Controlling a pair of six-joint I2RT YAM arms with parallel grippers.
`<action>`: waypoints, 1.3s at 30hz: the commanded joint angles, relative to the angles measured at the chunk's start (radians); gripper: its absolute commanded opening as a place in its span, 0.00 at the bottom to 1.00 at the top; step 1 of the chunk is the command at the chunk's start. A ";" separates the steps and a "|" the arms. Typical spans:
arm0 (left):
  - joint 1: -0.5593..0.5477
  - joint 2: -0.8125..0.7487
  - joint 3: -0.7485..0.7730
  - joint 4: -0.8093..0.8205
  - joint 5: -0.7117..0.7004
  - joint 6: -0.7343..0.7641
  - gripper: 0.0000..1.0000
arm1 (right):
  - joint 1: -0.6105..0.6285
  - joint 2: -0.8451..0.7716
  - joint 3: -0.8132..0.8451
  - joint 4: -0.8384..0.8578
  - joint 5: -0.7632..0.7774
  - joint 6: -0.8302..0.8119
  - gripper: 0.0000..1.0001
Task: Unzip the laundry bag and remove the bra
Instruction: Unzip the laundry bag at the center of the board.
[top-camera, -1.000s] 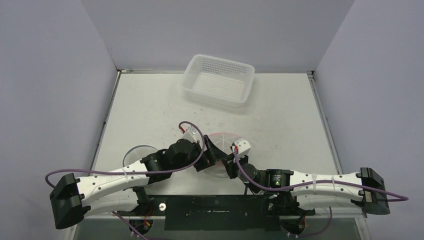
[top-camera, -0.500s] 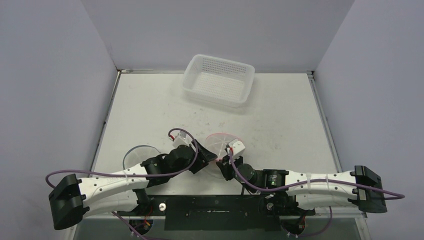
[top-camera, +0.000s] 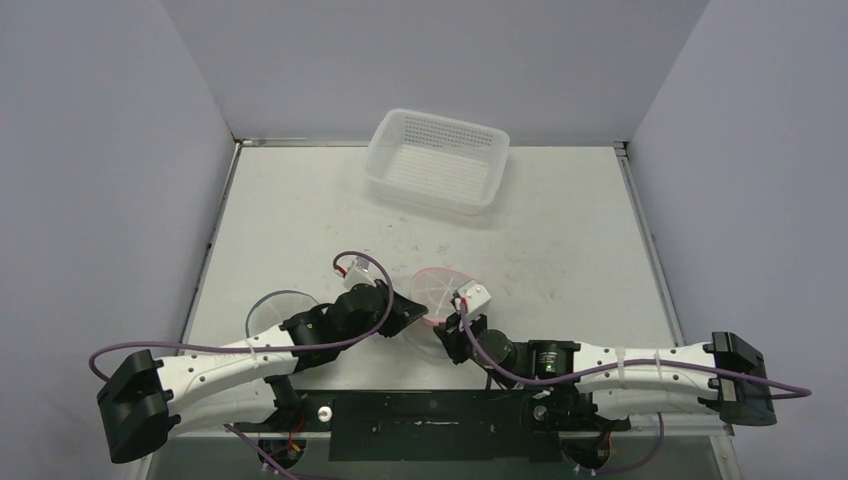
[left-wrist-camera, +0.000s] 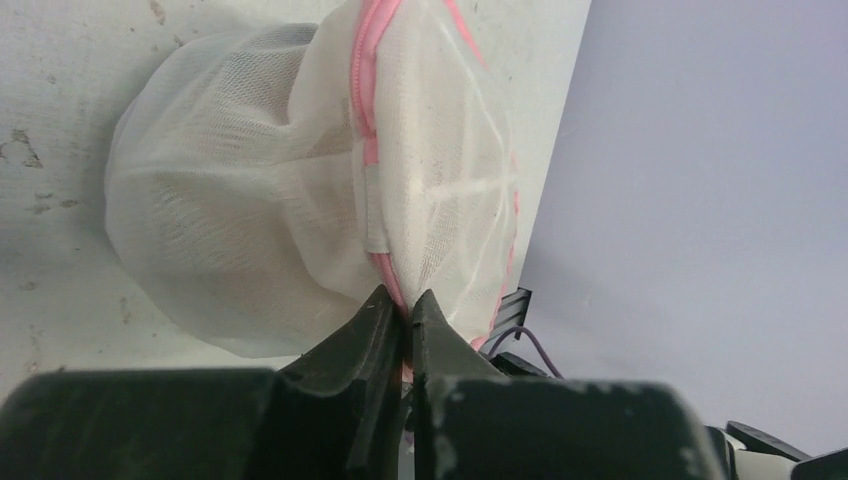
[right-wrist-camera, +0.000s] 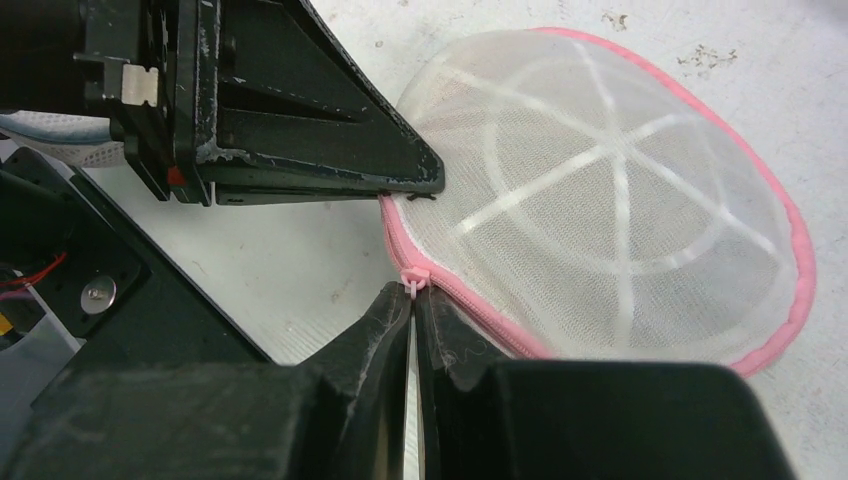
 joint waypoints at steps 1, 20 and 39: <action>0.039 -0.024 0.021 0.010 -0.028 0.040 0.00 | 0.010 -0.060 -0.001 -0.041 0.047 0.016 0.05; 0.162 -0.001 -0.002 0.177 0.211 0.270 0.00 | 0.011 -0.182 -0.030 -0.209 0.165 0.085 0.05; 0.309 0.102 0.087 0.148 0.404 0.407 0.74 | 0.036 -0.028 -0.027 0.062 0.112 0.069 0.05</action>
